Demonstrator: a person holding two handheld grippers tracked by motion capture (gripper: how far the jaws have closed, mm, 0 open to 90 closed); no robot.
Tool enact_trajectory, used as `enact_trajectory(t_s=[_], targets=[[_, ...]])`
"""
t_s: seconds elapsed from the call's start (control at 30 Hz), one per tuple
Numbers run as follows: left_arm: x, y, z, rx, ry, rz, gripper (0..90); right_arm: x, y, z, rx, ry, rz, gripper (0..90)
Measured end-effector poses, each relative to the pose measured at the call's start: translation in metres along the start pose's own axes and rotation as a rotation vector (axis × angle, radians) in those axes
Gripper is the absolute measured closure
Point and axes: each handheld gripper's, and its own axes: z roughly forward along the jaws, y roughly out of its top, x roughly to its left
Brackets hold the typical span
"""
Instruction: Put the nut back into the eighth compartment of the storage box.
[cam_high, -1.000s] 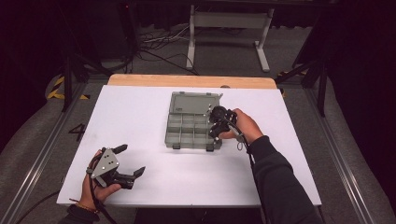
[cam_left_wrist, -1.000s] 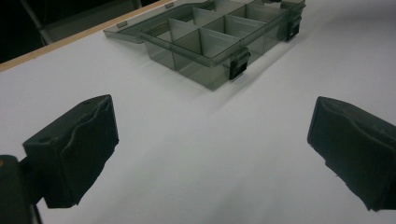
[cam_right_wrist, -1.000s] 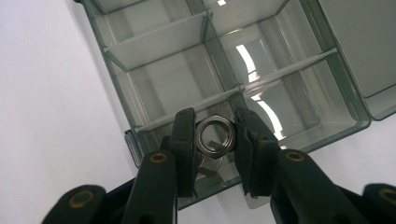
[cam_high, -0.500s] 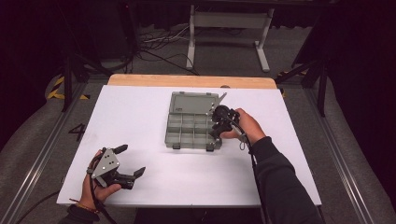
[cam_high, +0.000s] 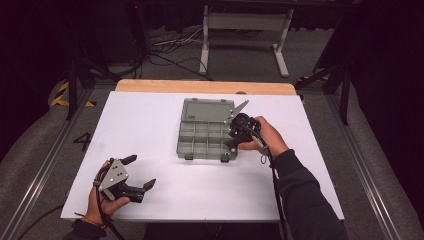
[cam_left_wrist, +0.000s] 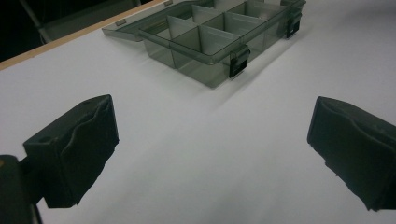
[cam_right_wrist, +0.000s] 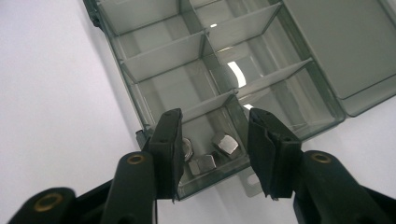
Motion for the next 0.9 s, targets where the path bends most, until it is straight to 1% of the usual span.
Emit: enact_trajectory(t_s=[0.13,0.2,0.27,0.33,0.43,0.47,0.5,0.6,0.7,0.77,0.87,0.9], targets=[[0.000,0.000,0.000,-0.001,0.001,-0.003,2.6,0.001,-0.003,-0.005,-0.020,-0.023,-0.004,52.2],[0.000,0.000,0.000,0.002,0.000,-0.003,2.6,0.003,-0.005,-0.008,-0.038,-0.045,-0.006,50.7],[0.000,0.000,0.000,0.002,0.000,-0.001,2.6,0.005,-0.006,-0.011,-0.057,-0.054,-0.002,47.2],[-0.001,0.000,0.001,0.001,0.001,-0.001,2.6,0.006,-0.007,-0.013,-0.077,-0.074,-0.004,47.0],[-0.001,0.000,0.001,0.001,0.002,-0.001,2.6,0.008,-0.010,-0.015,-0.109,-0.085,-0.001,43.5],[-0.001,0.000,0.001,0.001,0.002,-0.001,2.6,0.008,-0.010,-0.015,-0.109,-0.085,-0.001,43.5],[-0.001,0.000,0.001,0.001,0.003,-0.001,2.6,0.008,-0.011,-0.016,-0.123,-0.089,0.006,43.3],[-0.001,0.000,0.000,0.003,0.002,0.000,2.6,0.009,-0.014,-0.017,-0.154,-0.108,0.010,41.1],[0.000,0.000,0.001,0.005,0.001,0.001,2.6,0.011,-0.017,-0.017,-0.179,-0.112,0.021,38.8],[-0.001,0.000,0.001,0.002,0.000,0.000,2.6,0.012,-0.019,-0.015,-0.186,-0.105,0.026,36.7],[-0.001,0.000,0.000,0.005,0.002,0.000,2.6,0.015,-0.023,-0.014,-0.211,-0.095,0.034,35.2],[-0.001,0.000,0.001,0.005,0.002,0.001,2.6,0.016,-0.024,-0.014,-0.216,-0.098,0.030,34.7]])
